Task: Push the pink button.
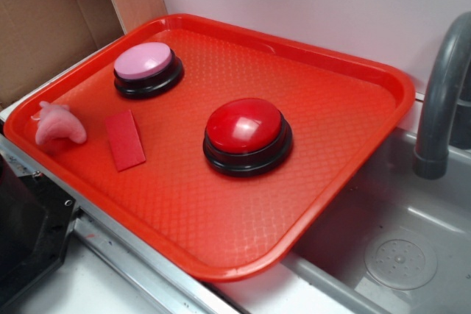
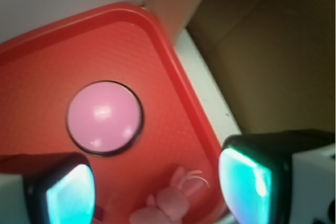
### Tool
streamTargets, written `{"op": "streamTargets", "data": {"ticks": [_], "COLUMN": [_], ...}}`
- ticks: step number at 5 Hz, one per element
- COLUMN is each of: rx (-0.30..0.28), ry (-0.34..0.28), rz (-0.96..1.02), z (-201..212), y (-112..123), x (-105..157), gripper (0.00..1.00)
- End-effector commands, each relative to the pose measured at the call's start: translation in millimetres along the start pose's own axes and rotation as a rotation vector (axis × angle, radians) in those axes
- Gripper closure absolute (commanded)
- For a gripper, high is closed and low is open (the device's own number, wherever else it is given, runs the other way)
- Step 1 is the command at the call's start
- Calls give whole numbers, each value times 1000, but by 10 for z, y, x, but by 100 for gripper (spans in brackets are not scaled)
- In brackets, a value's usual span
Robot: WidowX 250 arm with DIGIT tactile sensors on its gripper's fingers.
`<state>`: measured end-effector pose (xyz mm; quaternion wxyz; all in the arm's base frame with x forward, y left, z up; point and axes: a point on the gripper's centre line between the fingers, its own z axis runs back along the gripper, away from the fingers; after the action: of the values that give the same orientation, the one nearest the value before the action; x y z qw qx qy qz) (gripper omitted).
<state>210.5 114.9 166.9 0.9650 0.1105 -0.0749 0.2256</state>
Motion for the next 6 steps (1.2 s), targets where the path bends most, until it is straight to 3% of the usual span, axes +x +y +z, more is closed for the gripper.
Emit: {"op": "streamTargets", "data": {"ticks": [1, 4, 6], "rx": [-49, -73, -56], "ry": [12, 59, 87], "rz": [-53, -23, -23], "z": [198, 362, 486], "y": [40, 24, -7], "x": [14, -103, -167], "gripper": [0, 0, 0]}}
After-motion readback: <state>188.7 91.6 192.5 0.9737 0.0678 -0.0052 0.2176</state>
